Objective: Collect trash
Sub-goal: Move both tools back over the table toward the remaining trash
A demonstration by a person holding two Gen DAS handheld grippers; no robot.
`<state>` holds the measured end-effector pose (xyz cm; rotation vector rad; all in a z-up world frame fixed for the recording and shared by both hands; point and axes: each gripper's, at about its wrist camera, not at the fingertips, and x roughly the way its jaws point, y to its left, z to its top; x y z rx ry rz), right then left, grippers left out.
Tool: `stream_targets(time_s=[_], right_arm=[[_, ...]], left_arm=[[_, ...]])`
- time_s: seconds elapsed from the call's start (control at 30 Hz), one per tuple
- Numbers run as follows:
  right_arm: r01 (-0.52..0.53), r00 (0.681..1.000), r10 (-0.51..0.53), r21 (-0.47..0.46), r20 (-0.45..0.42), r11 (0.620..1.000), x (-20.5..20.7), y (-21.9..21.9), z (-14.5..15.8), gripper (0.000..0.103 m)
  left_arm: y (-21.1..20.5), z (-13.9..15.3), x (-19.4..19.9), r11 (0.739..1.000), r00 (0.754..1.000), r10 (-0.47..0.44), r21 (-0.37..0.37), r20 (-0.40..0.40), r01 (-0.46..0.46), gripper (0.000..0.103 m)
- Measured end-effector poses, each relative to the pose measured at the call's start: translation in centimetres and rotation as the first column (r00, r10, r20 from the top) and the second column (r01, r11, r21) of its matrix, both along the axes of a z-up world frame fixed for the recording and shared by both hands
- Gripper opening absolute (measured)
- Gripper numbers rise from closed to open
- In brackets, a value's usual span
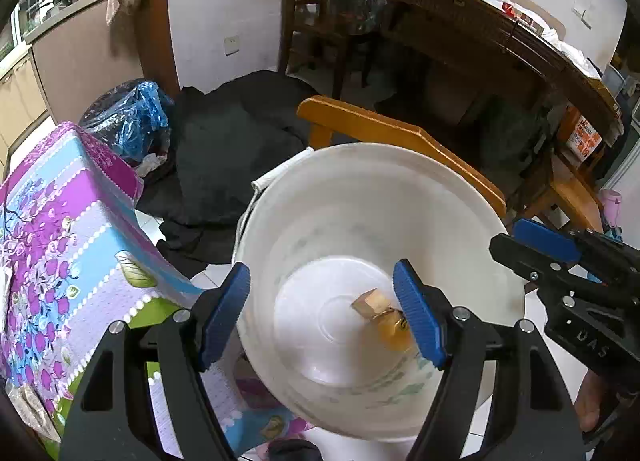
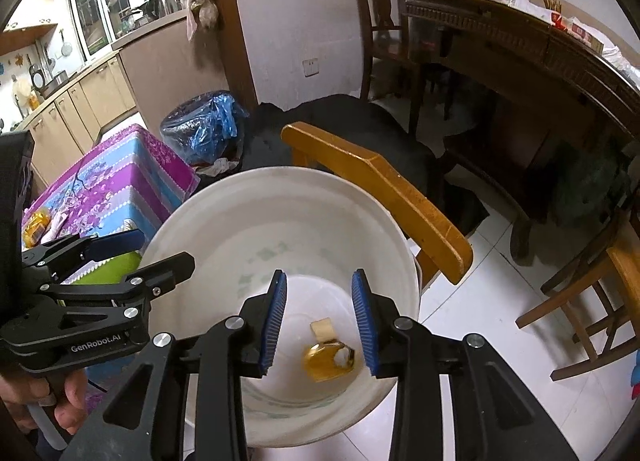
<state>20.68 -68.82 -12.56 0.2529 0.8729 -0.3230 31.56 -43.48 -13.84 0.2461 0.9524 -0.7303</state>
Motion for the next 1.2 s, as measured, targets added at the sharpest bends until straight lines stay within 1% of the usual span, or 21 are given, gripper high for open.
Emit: stream_targets(time_s=[0.03, 0.07, 0.1, 0.17, 0.2, 0.23, 0.33, 0.43, 0.47, 0.57, 0.63, 0.7, 0.83, 0.87, 0.93, 1.0, 1.03, 1.07, 1.1, 1.17, 1.2], right_arm=[[0.0, 1.0, 0.0, -0.004, 0.011, 1.0, -0.3, 0.2, 0.3, 0.038], [0.003, 0.999, -0.003, -0.015, 0.041, 1.0, -0.9, 0.6, 1.1, 0.04], [0.006, 0.997, -0.004, -0.026, 0.082, 1.0, -1.6, 1.0, 1.9, 0.044], [0.001, 0.973, 0.017, -0.08, 0.229, 0.997, -4.1, 3.3, 4.6, 0.057], [-0.006, 0.957, 0.035, -0.1, 0.287, 0.995, -5.1, 4.5, 5.5, 0.068], [-0.02, 0.934, 0.061, -0.119, 0.353, 0.993, -6.3, 6.1, 6.5, 0.073], [-0.098, 0.873, 0.147, -0.127, 0.466, 0.987, -8.4, 10.5, 7.8, 0.077], [-0.186, 0.82, 0.21, -0.098, 0.533, 0.978, -9.2, 14.5, 8.1, 0.081], [-0.213, 0.81, 0.225, -0.086, 0.542, 0.973, -9.2, 15.4, 8.1, 0.082], [-0.343, 0.778, 0.337, -0.091, 0.531, 0.935, -8.0, 20.0, 7.6, 0.085], [-0.426, 0.759, 0.414, -0.098, 0.502, 0.899, -6.8, 23.1, 7.0, 0.087], [-0.48, 0.742, 0.461, -0.095, 0.486, 0.872, -6.1, 25.4, 6.4, 0.087], [-0.579, 0.711, 0.536, -0.054, 0.454, 0.813, -4.7, 30.6, 5.0, 0.087], [-0.606, 0.702, 0.56, -0.044, 0.441, 0.794, -4.1, 32.0, 4.6, 0.087], [-0.651, 0.688, 0.599, -0.016, 0.41, 0.759, -2.8, 34.1, 3.6, 0.087], [-0.698, 0.668, 0.65, 0.0, 0.363, 0.716, -1.0, 36.8, 2.1, 0.087], [-0.711, 0.659, 0.668, -0.003, 0.345, 0.703, -0.7, 37.5, 1.6, 0.087], [-0.734, 0.641, 0.699, -0.013, 0.317, 0.678, 0.6, 39.0, 0.9, 0.087], [-0.752, 0.623, 0.727, -0.033, 0.289, 0.658, 1.7, 40.3, 0.3, 0.086], [-0.777, 0.595, 0.765, -0.069, 0.245, 0.626, 3.7, 42.0, -0.3, 0.086], [-0.786, 0.588, 0.778, -0.069, 0.223, 0.614, 4.9, 42.5, -0.7, 0.086]], left_arm=[[0.3, 0.2, -0.1, 1.0, 1.0, 0.003, -0.003, 0.003, -0.003, 0.071], [0.8, 0.4, -0.3, 1.0, 1.0, 0.006, -0.007, 0.009, -0.006, 0.071], [1.4, 0.7, -0.5, 1.0, 1.0, 0.009, -0.012, 0.018, -0.009, 0.071], [3.0, 1.5, -1.1, 0.999, 0.999, 0.019, -0.033, 0.049, -0.018, 0.071], [4.4, 2.1, -1.6, 0.998, 0.997, 0.026, -0.05, 0.072, -0.022, 0.073], [5.9, 2.8, -2.1, 0.997, 0.995, 0.034, -0.068, 0.097, -0.028, 0.074], [11.2, 4.4, -3.1, 0.991, 0.986, 0.081, -0.118, 0.146, -0.064, 0.077], [17.4, 5.8, -3.9, 0.981, 0.972, 0.147, -0.155, 0.181, -0.119, 0.08], [19.6, 6.1, -4.1, 0.977, 0.968, 0.165, -0.166, 0.188, -0.135, 0.08], [26.6, 6.8, -4.5, 0.964, 0.949, 0.234, -0.179, 0.21, -0.198, 0.082], [31.6, 6.9, -4.8, 0.955, 0.927, 0.282, -0.164, 0.248, -0.247, 0.086], [36.6, 6.2, -4.5, 0.956, 0.909, 0.294, -0.091, 0.295, -0.279, 0.087], [44.4, 4.7, -2.8, 0.952, 0.898, 0.283, 0.011, 0.336, -0.305, 0.086], [46.0, 4.3, -2.2, 0.95, 0.901, 0.285, 0.025, 0.327, -0.31, 0.086], [47.9, 3.8, -1.5, 0.955, 0.912, 0.277, 0.024, 0.302, -0.297, 0.079], [48.9, 3.2, -1.5, 0.961, 0.922, 0.265, 0.005, 0.282, -0.278, 0.079], [49.1, 3.1, -1.7, 0.962, 0.928, 0.267, -0.021, 0.262, -0.271, 0.079], [48.8, 3.0, -2.1, 0.967, 0.942, 0.255, -0.07, 0.219, -0.246, 0.079], [48.8, 2.8, -2.5, 0.967, 0.948, 0.252, -0.098, 0.195, -0.236, 0.079], [47.7, 2.3, -3.5, 0.964, 0.959, 0.241, -0.155, 0.148, -0.218, 0.079], [46.7, 1.8, -3.9, 0.961, 0.968, 0.228, -0.182, 0.108, -0.207, 0.079]])
